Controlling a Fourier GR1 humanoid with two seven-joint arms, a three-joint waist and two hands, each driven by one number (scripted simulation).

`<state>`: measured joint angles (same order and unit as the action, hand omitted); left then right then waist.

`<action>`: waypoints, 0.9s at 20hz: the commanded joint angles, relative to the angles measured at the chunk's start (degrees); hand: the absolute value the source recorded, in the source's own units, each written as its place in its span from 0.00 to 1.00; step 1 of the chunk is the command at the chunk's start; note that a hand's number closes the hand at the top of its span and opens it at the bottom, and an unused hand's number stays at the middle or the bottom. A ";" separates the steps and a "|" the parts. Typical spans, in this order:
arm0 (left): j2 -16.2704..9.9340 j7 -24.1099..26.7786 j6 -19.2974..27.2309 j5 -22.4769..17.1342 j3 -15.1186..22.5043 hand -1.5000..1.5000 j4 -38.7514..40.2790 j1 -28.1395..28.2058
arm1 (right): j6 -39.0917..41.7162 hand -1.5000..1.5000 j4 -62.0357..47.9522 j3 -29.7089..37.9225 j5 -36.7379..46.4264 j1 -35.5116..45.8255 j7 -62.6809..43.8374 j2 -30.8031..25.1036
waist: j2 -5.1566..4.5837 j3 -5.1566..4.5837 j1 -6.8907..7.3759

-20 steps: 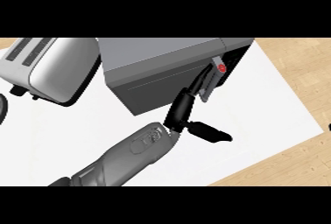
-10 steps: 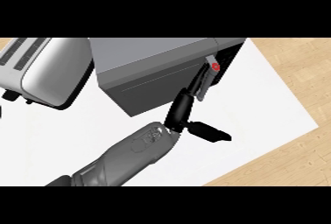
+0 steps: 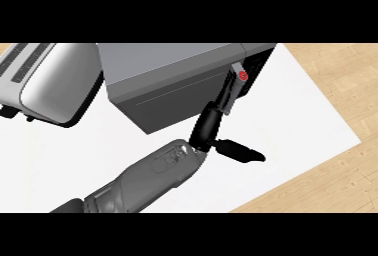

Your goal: Pick up the milk, place it into the microwave and close the microwave

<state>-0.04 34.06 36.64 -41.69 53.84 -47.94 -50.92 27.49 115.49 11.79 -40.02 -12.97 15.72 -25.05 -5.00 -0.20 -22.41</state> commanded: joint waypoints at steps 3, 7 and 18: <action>0.04 0.10 0.30 -2.94 -1.11 0.00 1.67 -3.95 | 0.19 0.00 -0.49 1.00 -1.64 0.93 -1.09 -1.57 | 0.03 0.07 -0.55; 0.05 1.18 0.31 -4.17 -0.69 0.00 2.55 -4.23 | 0.64 0.00 -0.85 0.71 -2.38 1.22 -2.17 -2.54 | -0.35 0.05 -0.42; 0.05 3.34 0.85 -7.55 1.22 0.00 3.82 -5.04 | 1.27 0.00 -0.79 0.79 -5.69 2.62 -3.32 -3.75 | -0.20 0.08 -0.78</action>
<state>0.02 37.84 37.17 -47.57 56.86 -45.91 -52.98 28.30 114.61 12.77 -44.54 -10.62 12.90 -28.34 -5.17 -0.12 -22.94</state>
